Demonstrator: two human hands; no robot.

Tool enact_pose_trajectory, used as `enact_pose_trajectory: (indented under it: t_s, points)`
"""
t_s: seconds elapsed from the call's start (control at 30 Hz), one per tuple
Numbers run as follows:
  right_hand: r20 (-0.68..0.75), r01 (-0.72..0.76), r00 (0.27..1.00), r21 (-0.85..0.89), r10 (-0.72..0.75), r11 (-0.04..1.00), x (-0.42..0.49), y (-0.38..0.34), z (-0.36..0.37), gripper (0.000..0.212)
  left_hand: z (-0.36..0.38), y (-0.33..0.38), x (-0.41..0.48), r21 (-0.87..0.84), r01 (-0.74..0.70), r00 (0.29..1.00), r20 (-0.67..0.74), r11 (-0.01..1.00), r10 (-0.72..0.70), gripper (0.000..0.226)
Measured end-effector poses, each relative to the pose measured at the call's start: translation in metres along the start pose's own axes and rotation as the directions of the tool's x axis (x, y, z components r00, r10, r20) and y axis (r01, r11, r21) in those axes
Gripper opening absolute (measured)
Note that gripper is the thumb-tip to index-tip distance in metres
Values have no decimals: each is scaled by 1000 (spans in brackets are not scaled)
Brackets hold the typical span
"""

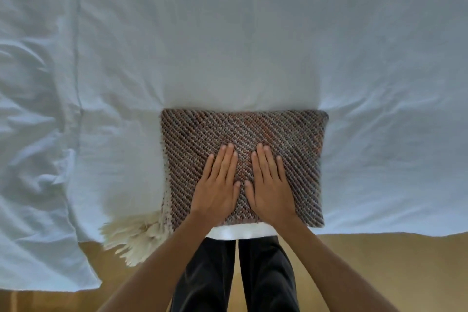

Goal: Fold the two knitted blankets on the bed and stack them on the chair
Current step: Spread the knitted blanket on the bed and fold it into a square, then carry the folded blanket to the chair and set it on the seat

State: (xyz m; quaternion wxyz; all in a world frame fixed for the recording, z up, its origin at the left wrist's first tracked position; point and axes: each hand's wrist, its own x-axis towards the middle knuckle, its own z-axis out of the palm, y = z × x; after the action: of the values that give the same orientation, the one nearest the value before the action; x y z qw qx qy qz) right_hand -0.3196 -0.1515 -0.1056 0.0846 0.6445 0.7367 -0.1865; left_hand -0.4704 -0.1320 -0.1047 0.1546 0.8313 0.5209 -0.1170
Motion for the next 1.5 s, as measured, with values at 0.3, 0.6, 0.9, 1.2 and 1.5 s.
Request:
enact_pose_trajectory:
  t_s: [0.3,0.6,0.9,1.2,1.5]
  points:
    - [-17,-5,1000,-31,4,1000,-54,81,-11,65,0,-62,-59,-73,41,999,-14,996,-43,63]
    - [56,-487,858,403,510,775,-58,54,-37,66,-24,-62,-70,-438,490,868,168,754,-466,83]
    - [505,-732,598,661,622,167,-11,65,-69,67,-50,-88,-17,-732,679,660,574,57,-486,79]
    - [570,-634,710,773,414,23,-13,77,-87,52,-70,-84,-28,-787,612,699,583,-77,-414,65]
    - [508,-544,752,838,420,-41,-58,78,-155,59,-160,-61,-49,-825,564,743,519,-22,-422,59]
